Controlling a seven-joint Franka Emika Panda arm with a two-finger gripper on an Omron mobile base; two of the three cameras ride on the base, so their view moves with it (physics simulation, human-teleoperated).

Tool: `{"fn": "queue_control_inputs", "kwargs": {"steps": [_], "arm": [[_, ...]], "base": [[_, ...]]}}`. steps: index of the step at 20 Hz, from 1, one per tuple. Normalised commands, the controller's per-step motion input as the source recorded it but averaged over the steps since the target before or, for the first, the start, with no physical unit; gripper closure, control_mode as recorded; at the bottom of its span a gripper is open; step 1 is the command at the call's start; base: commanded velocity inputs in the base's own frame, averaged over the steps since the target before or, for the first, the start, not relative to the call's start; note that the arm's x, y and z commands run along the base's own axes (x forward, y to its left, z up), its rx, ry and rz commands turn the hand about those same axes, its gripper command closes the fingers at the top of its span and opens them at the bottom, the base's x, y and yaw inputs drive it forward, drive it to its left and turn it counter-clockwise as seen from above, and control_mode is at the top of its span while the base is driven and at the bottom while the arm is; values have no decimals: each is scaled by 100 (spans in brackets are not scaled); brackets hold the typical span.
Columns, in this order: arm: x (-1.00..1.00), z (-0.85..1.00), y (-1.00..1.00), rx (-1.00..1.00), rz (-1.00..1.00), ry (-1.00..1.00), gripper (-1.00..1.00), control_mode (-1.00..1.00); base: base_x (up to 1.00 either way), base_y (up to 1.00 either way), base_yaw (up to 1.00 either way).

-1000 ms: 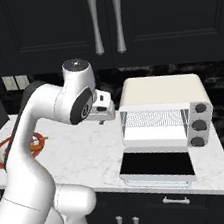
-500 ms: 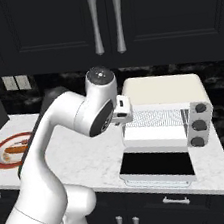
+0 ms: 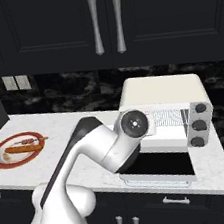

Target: Pick up the kebab skewer and baguette bread, and place them inside the toaster oven. Close the toaster oven door and start by setting the timer.

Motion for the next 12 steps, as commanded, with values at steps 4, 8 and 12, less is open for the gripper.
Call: {"fn": "queue_control_inputs", "kwargs": {"steps": [4, 8, 12], "arm": [[18, -57, -73, 0, 0, -12, -100, -100], [32, -23, -40, 0, 0, -17, -100, -100], [41, -25, -30, 0, 0, -12, -100, -100]], "base": [[0, 0, 0], [0, 0, 0], [0, 0, 0]]}}
